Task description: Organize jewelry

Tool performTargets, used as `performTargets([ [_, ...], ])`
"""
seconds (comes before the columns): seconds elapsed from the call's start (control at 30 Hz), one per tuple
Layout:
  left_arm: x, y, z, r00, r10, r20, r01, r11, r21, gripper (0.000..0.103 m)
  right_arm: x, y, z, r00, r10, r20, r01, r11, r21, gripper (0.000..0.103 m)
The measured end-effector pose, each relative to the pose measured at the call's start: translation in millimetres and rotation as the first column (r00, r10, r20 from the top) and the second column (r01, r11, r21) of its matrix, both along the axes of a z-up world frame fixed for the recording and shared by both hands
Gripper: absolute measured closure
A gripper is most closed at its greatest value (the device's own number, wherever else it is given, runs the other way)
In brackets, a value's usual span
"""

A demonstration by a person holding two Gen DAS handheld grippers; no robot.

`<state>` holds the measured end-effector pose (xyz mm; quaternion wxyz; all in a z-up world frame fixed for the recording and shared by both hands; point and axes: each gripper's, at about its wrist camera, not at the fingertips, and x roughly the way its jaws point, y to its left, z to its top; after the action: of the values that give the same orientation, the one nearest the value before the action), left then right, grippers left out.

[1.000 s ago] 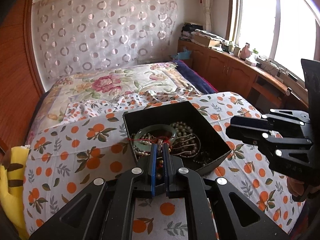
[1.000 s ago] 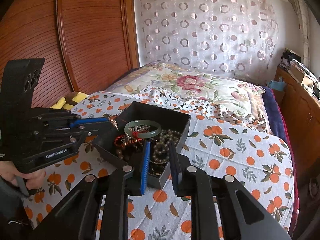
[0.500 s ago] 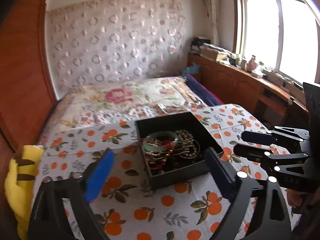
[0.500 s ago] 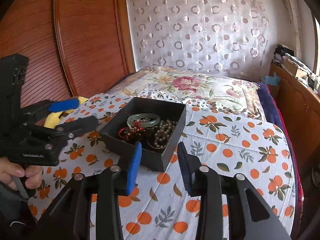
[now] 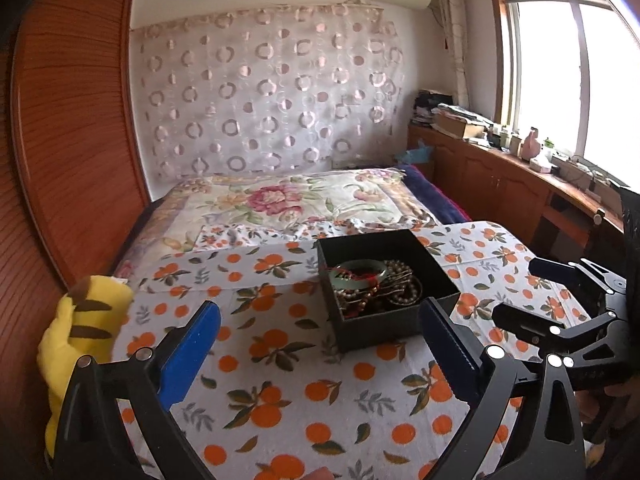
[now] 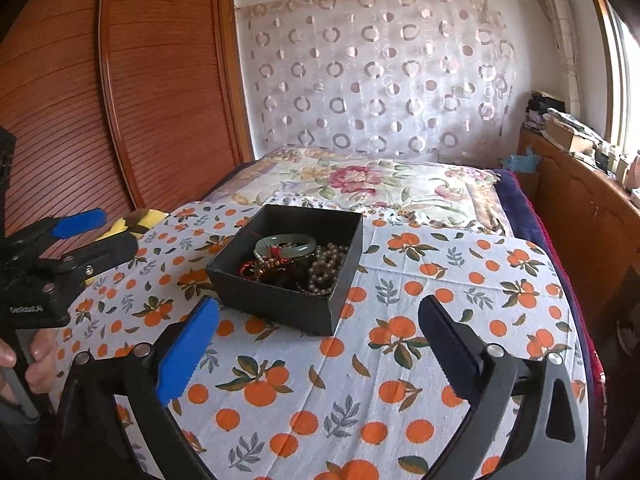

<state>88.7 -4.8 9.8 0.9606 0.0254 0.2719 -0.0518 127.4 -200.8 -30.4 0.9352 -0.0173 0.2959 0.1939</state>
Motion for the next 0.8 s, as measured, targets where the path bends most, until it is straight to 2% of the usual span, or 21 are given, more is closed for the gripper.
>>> performTargets([
  [0.4, -44, 4, 14, 0.995, 0.054, 0.083, -0.056, 0.998, 0.012, 0.008, -55, -12, 30, 0.983, -0.122, 0.137, 0.118, 0.992, 0.037, 0.003],
  [0.8, -60, -5, 5, 0.997, 0.035, 0.071, -0.035, 0.999, 0.008, 0.008, -73, -23, 24, 0.978, -0.151, 0.141, 0.145, 0.988, 0.052, 0.003],
])
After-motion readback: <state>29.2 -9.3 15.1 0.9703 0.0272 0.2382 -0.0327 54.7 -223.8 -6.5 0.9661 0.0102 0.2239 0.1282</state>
